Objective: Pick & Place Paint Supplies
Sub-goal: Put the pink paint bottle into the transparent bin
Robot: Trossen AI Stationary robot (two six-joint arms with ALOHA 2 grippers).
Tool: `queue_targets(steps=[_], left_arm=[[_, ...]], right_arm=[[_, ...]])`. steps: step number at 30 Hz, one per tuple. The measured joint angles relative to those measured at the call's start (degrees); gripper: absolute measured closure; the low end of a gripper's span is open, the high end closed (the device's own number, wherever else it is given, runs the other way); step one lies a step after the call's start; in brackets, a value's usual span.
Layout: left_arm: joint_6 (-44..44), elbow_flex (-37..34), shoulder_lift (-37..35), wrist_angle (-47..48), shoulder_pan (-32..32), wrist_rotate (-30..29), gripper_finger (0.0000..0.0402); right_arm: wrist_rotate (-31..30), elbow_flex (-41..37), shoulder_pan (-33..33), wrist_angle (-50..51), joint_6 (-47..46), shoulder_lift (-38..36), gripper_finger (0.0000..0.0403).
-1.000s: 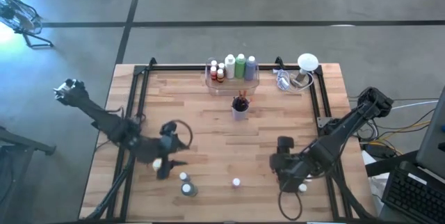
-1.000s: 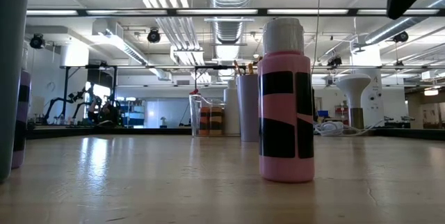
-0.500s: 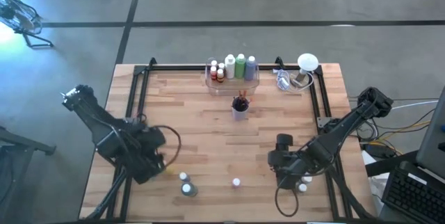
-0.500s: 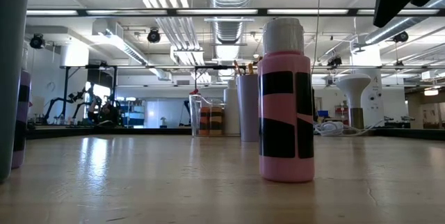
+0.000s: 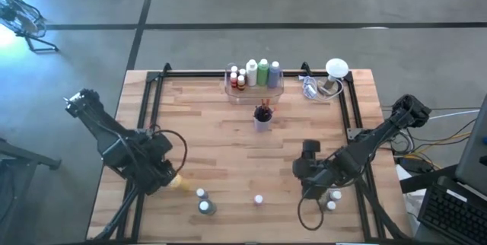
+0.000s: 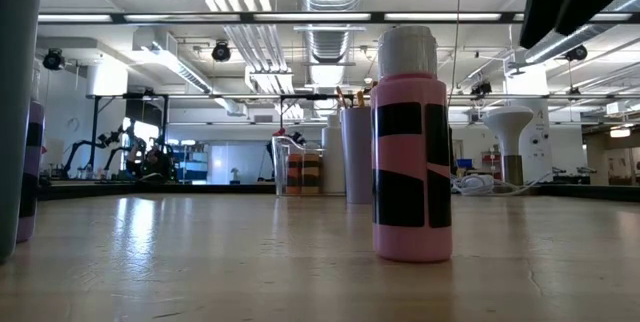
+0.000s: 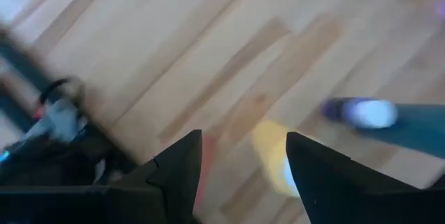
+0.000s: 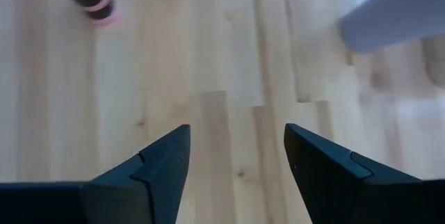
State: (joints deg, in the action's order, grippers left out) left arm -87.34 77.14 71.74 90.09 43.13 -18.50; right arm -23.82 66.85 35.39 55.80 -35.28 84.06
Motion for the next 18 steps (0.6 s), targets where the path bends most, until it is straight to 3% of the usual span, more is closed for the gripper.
queue_targets(steps=[9, 18], left_arm=[[-10.1, -8.6, -5.8, -0.1, 0.6, 12.7, 0.0217], [-11.6, -10.5, -9.2, 0.0, 0.6, 13.5, 0.0225]], right_arm=[[-0.4, -1.4, -3.8, 0.6, 2.3, -2.7, 0.0203], [-0.3, -2.0, -4.8, 0.3, 2.3, -3.0, 0.0215]])
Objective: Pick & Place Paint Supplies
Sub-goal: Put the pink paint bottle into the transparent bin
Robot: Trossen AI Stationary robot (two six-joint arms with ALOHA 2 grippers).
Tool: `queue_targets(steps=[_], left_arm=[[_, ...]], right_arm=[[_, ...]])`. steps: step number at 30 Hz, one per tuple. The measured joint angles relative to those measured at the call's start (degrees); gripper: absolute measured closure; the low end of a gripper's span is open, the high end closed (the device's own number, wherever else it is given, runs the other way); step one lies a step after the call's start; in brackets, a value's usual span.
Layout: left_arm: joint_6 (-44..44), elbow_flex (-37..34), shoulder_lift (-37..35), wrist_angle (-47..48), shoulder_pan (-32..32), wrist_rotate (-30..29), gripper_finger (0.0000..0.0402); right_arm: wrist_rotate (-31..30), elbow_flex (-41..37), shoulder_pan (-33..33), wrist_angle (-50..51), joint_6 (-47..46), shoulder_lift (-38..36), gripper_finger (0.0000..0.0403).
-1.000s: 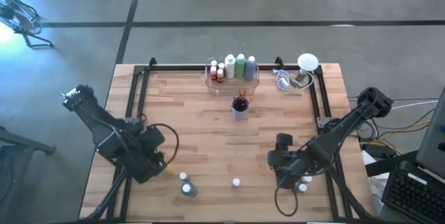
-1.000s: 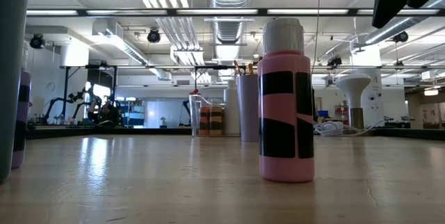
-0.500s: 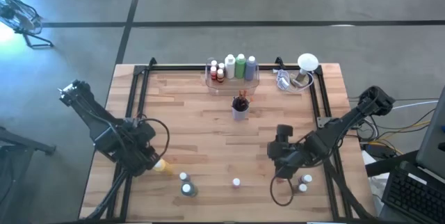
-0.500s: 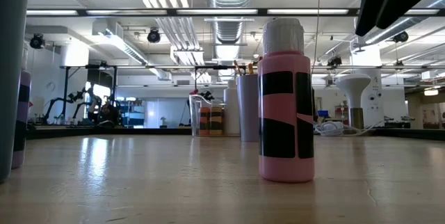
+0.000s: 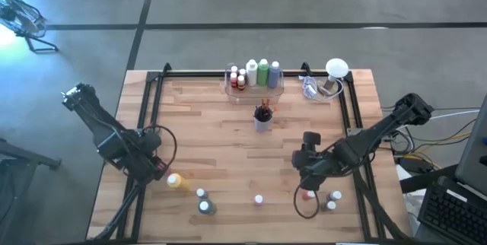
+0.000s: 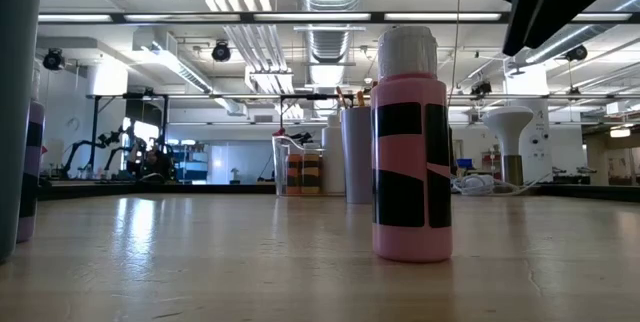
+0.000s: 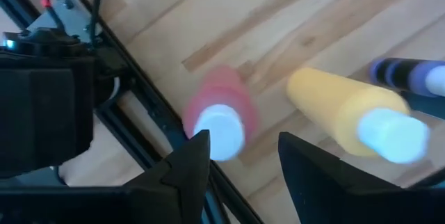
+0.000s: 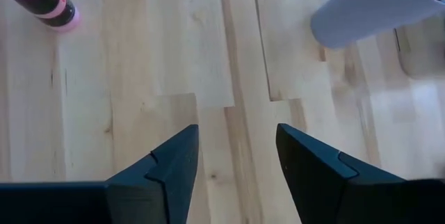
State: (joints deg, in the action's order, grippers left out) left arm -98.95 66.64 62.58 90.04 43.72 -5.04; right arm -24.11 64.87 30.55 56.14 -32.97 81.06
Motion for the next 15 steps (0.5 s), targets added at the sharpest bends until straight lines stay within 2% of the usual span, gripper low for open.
queue_targets(steps=[2, 8, 15], left_arm=[[-0.4, -1.7, -0.3, 0.0, 0.0, 0.4, 0.0225], [-1.3, -5.5, -0.7, 0.0, 0.0, 6.6, 0.0222], [0.4, -7.2, -0.7, 0.0, 0.0, 6.1, 0.022]], right_arm=[[0.0, -0.4, 0.0, 0.0, 0.0, 0.0, 0.0212], [0.1, -0.8, 0.0, -0.1, 0.0, 0.0, 0.02], [0.1, -0.8, -0.2, -0.5, 0.0, 0.0, 0.0201]])
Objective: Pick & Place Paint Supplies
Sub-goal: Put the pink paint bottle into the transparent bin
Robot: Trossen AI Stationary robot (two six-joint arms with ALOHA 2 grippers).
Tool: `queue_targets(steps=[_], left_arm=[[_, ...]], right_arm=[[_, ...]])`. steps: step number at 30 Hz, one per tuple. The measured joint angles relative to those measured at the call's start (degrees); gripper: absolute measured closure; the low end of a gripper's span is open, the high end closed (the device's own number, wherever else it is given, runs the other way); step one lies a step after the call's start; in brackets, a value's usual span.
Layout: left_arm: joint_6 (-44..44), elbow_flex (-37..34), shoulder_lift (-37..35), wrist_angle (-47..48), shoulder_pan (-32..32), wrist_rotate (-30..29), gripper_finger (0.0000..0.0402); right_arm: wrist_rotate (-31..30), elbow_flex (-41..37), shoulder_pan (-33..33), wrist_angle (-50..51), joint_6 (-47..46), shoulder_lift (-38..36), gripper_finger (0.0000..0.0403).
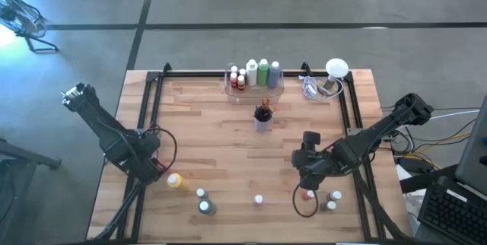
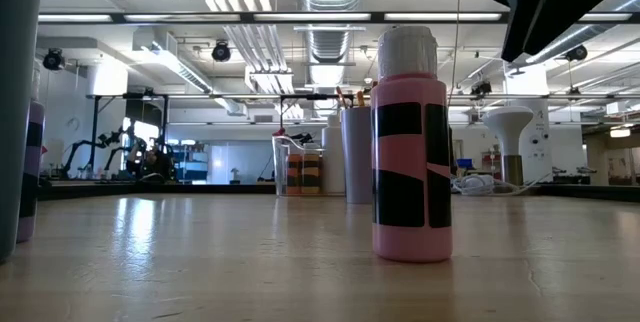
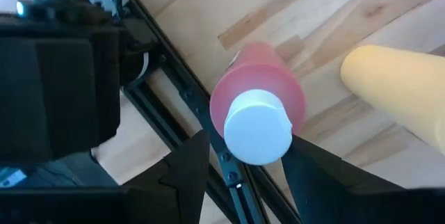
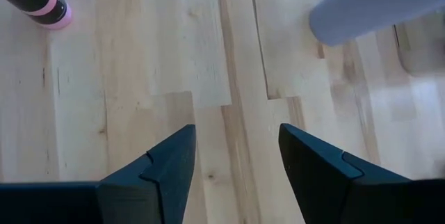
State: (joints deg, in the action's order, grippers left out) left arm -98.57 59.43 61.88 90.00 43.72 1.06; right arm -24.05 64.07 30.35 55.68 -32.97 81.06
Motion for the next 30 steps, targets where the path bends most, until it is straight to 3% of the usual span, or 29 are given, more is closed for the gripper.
queue_targets(steps=[12, 30], left_arm=[[3.2, -0.8, 0.0, 0.0, 0.0, -6.5, 0.0219], [3.9, -0.8, 0.0, -1.1, 0.0, -4.7, 0.0252]], right_arm=[[0.0, 0.0, 0.0, -0.2, 0.2, 0.0, 0.0224], [0.0, 0.0, 0.0, -0.2, 0.4, 0.0, 0.0203]])
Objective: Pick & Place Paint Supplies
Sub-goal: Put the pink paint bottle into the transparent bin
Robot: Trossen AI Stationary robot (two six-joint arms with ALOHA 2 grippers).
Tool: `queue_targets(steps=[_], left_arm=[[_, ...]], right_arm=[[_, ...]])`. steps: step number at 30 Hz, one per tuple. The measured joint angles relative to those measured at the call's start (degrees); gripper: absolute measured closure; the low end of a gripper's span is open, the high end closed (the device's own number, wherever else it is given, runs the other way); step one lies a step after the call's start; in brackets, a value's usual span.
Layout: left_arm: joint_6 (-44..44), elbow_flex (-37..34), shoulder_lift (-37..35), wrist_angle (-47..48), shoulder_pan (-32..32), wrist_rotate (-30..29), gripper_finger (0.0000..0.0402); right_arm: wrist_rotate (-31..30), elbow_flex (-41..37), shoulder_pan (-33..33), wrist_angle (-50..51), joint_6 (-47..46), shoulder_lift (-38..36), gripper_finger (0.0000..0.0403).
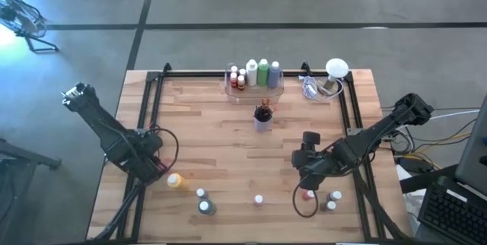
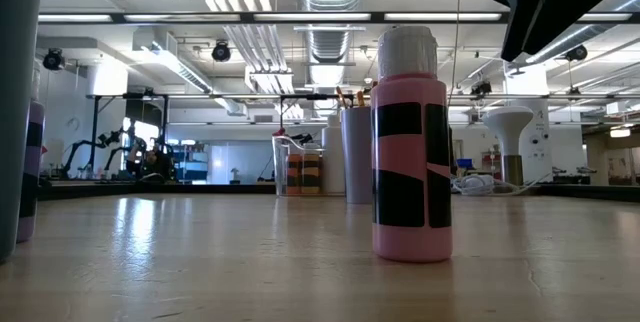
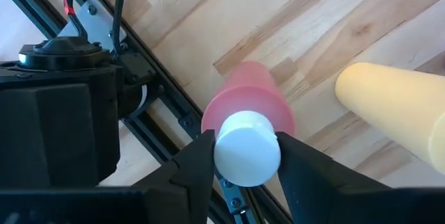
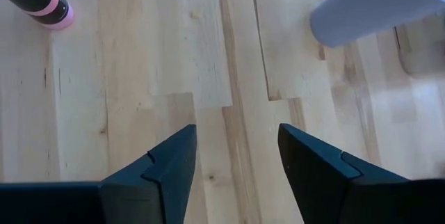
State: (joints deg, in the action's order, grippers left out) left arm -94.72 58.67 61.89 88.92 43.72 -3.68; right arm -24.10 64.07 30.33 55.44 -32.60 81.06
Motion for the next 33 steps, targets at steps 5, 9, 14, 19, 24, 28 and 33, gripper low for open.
queue_targets(steps=[5, 9, 14, 19, 24, 28, 33], left_arm=[[2.3, 0.0, 0.0, 0.0, 0.0, -0.2, 0.0275], [4.2, 0.0, 0.0, 0.0, 0.0, -1.9, 0.0278], [6.3, 0.0, -0.3, 0.1, -0.3, -5.0, 0.0276], [9.5, 2.2, -1.2, 0.2, -1.1, -9.9, 0.0276], [14.3, 6.1, -2.5, 0.4, -3.1, -17.9, 0.0276], [20.5, 9.3, -3.5, 0.4, -7.1, -24.4, 0.0276], [35.2, 12.4, -3.7, -6.2, -15.1, -30.6, 0.0277]], right_arm=[[0.0, 0.0, 0.0, 0.0, 0.3, 0.0, 0.0217], [-0.3, 0.0, 0.0, 0.1, 0.7, 0.0, 0.0229], [-4.0, -0.1, -0.6, 2.9, 0.7, -0.8, 0.0247], [-8.9, -3.6, -2.5, -0.7, 2.5, -8.3, 0.0266], [-6.5, -12.3, -5.6, -13.6, 9.8, -22.9, 0.0287], [0.9, -20.8, -11.0, -25.1, 18.2, -35.8, 0.0305], [6.4, -28.0, -19.9, -32.4, 27.5, -48.2, 0.0322]])
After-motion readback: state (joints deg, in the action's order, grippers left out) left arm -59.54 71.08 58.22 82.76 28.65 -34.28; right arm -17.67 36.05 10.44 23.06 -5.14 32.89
